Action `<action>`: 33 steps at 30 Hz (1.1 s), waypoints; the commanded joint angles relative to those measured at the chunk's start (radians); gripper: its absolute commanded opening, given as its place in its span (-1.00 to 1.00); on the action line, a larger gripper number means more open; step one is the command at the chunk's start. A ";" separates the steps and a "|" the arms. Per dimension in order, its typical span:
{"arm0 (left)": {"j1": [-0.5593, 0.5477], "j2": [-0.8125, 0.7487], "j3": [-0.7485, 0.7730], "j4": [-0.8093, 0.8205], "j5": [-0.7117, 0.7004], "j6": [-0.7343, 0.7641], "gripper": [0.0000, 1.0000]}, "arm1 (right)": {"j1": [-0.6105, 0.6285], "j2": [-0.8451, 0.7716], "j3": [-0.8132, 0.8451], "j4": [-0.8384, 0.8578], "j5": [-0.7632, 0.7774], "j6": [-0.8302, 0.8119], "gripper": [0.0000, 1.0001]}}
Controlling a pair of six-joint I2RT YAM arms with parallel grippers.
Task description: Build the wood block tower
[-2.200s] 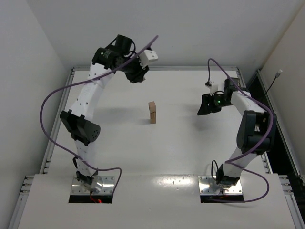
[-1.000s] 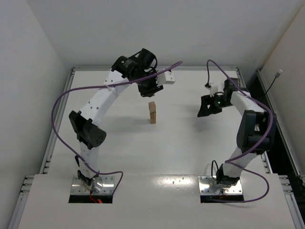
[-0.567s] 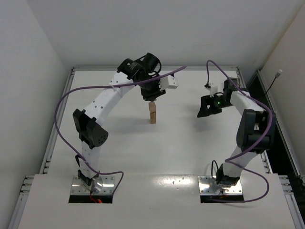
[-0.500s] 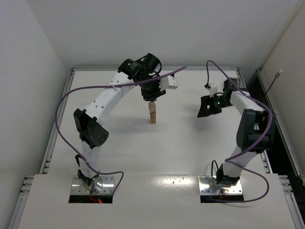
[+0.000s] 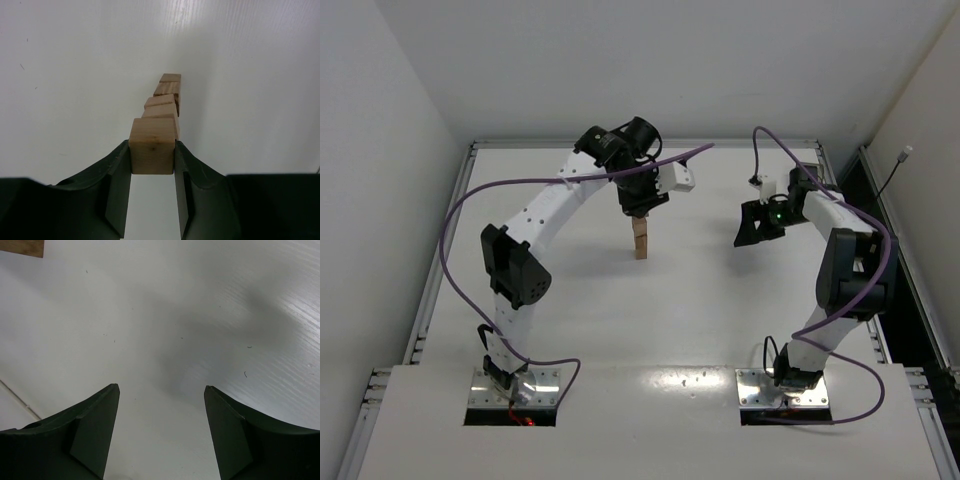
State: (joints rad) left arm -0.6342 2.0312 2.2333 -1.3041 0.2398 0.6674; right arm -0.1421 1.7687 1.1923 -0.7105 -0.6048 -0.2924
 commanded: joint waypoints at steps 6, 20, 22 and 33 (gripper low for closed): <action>0.010 -0.011 -0.017 0.000 0.019 -0.003 -0.68 | -0.005 0.017 0.024 0.019 -0.015 -0.022 0.32; 0.019 -0.002 -0.026 0.000 0.010 -0.012 -0.63 | -0.005 0.026 0.035 0.019 -0.024 -0.022 0.32; 0.019 -0.002 -0.026 0.000 0.010 -0.012 -0.63 | -0.005 0.026 0.035 0.019 -0.024 -0.022 0.32; 0.019 0.007 -0.026 0.000 0.010 -0.012 -0.60 | -0.005 0.035 0.044 0.019 -0.024 -0.022 0.32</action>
State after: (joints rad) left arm -0.6220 2.0315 2.2024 -1.3037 0.2394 0.6605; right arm -0.1421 1.8008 1.1992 -0.7094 -0.6052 -0.2928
